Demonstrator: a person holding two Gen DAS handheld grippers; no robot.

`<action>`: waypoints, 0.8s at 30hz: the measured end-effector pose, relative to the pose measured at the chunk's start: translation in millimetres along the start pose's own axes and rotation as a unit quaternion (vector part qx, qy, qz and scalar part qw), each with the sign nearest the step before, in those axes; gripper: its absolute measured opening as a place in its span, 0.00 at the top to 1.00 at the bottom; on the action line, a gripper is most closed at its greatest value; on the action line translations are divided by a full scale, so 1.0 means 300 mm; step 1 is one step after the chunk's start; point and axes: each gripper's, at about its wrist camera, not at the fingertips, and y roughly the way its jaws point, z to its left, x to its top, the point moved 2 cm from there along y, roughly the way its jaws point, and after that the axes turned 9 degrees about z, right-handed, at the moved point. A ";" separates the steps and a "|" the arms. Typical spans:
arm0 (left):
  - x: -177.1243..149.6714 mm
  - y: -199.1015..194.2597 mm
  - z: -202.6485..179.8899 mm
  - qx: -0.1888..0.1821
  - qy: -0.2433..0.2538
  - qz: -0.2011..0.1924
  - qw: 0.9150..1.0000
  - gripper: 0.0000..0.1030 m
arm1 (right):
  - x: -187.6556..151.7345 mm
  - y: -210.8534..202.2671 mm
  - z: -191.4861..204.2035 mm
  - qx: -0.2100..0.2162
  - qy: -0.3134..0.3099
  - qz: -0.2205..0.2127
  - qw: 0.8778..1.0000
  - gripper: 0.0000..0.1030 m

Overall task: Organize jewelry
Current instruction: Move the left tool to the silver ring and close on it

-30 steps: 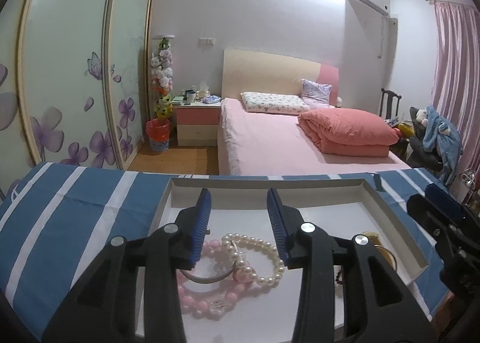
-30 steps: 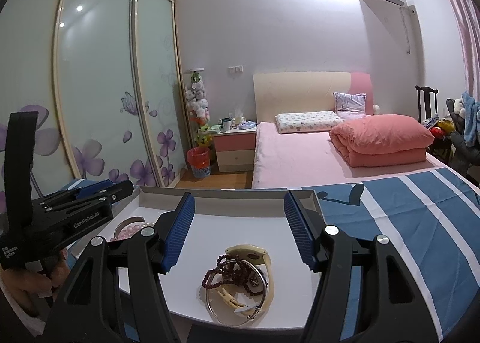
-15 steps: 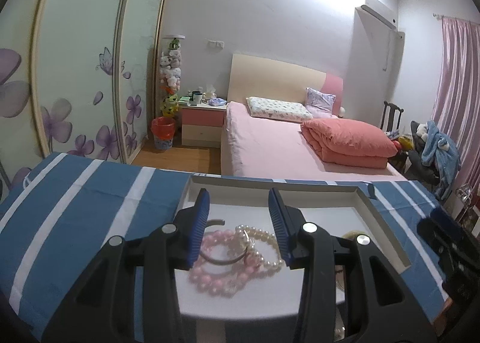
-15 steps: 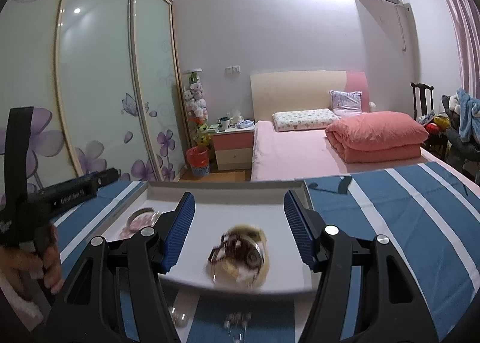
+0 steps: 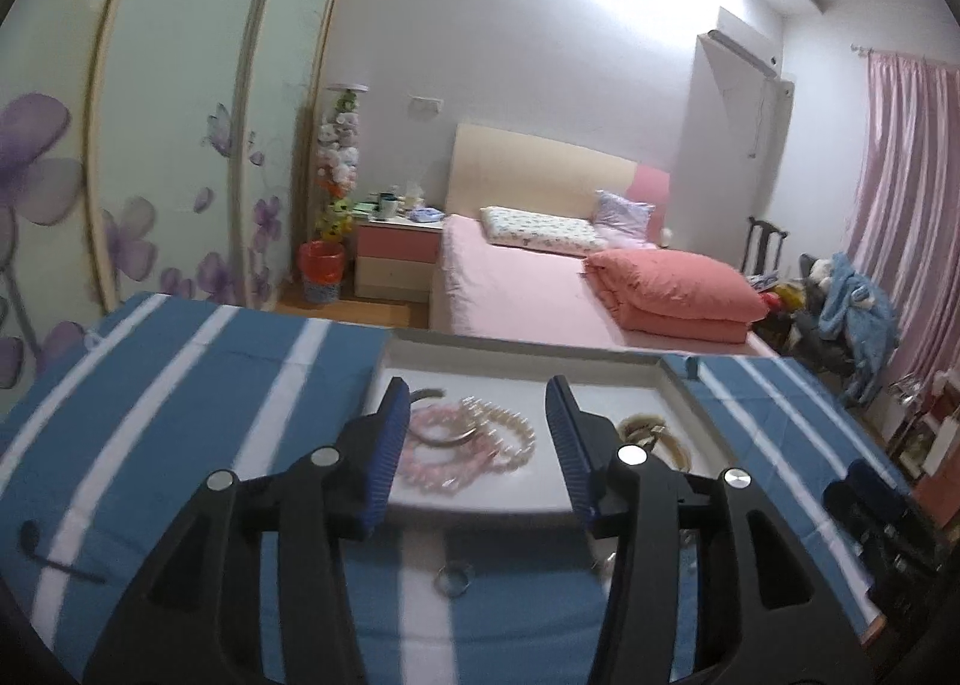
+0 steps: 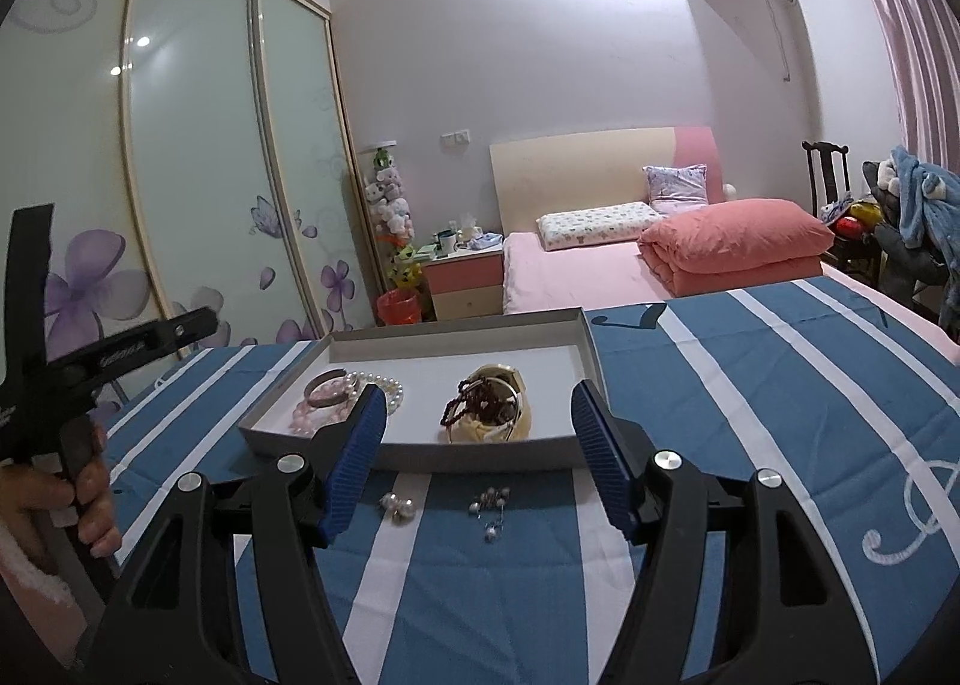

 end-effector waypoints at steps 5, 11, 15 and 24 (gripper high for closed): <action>-0.067 -0.072 0.024 0.058 0.016 0.003 0.998 0.45 | -0.034 -0.027 0.001 -0.001 -0.005 0.005 1.000 0.37; -0.165 -0.066 0.049 0.082 0.048 0.055 0.994 0.44 | -0.069 -0.045 -0.019 -0.002 0.002 0.014 1.000 0.37; -0.222 -0.023 0.052 0.084 0.053 0.097 0.990 0.44 | -0.086 -0.064 -0.034 -0.004 0.003 0.017 1.000 0.37; -0.287 0.182 -0.029 0.084 0.085 0.197 0.973 0.44 | -0.096 -0.059 -0.062 0.000 0.007 0.028 1.000 0.37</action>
